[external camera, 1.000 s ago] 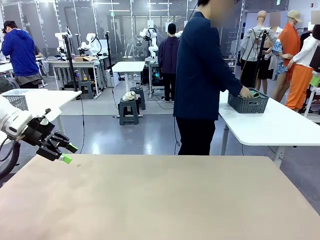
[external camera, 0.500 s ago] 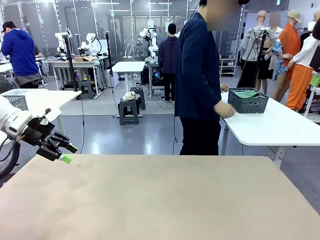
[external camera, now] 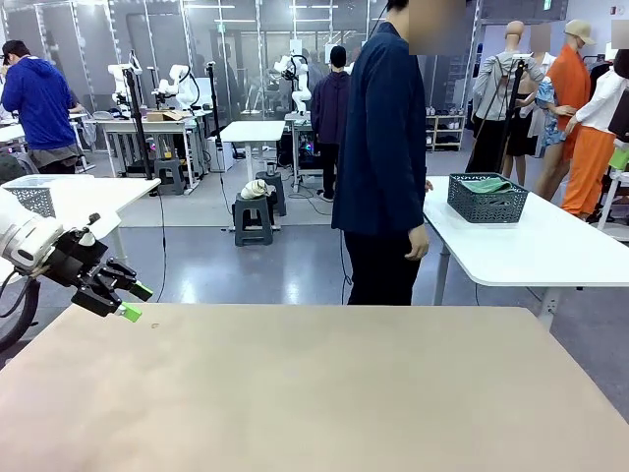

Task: Fold the towels and place them in the basket.
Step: Stack the folded Towel with hook on the right side of the table.

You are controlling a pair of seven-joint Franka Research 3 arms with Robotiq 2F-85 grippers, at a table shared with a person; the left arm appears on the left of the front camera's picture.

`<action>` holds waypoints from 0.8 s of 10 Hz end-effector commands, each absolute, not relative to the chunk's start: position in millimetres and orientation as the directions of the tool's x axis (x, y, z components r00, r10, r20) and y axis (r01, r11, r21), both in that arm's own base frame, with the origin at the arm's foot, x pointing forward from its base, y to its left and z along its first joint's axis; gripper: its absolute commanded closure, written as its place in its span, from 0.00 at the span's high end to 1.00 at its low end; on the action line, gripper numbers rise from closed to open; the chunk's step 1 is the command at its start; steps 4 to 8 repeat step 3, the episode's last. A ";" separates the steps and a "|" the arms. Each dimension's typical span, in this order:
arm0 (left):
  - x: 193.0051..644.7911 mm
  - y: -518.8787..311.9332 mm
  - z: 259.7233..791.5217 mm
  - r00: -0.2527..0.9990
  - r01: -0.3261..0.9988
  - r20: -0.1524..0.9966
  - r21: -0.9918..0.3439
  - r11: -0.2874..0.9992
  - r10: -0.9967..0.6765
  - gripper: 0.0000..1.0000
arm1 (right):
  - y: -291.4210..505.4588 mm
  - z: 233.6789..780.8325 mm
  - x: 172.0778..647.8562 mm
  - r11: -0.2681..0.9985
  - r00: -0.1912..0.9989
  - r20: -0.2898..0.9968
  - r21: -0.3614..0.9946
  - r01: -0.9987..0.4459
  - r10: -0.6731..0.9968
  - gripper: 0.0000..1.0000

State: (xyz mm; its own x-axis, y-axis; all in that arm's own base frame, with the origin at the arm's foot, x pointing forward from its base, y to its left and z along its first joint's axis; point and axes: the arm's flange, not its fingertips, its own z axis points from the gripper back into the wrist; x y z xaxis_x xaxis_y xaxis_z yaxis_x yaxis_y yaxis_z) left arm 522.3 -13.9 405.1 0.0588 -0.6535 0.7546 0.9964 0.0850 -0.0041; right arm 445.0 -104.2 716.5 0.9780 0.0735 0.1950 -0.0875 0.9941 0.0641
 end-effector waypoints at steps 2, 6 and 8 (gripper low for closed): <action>522.3 -14.6 406.0 0.058 0.996 0.751 0.001 0.089 -0.658 0.77 | -103.5 716.6 445.4 0.995 0.978 0.195 0.057 -0.083 0.071 0.82; 522.3 -14.6 406.0 0.058 0.996 0.751 0.001 0.089 -0.658 0.77 | -103.5 716.6 445.4 0.995 0.978 0.195 0.057 -0.083 0.071 0.82; 522.3 -14.6 406.0 0.058 0.996 0.751 0.001 0.089 -0.658 0.77 | -103.5 716.6 445.4 0.995 0.978 0.195 0.057 -0.083 0.071 0.82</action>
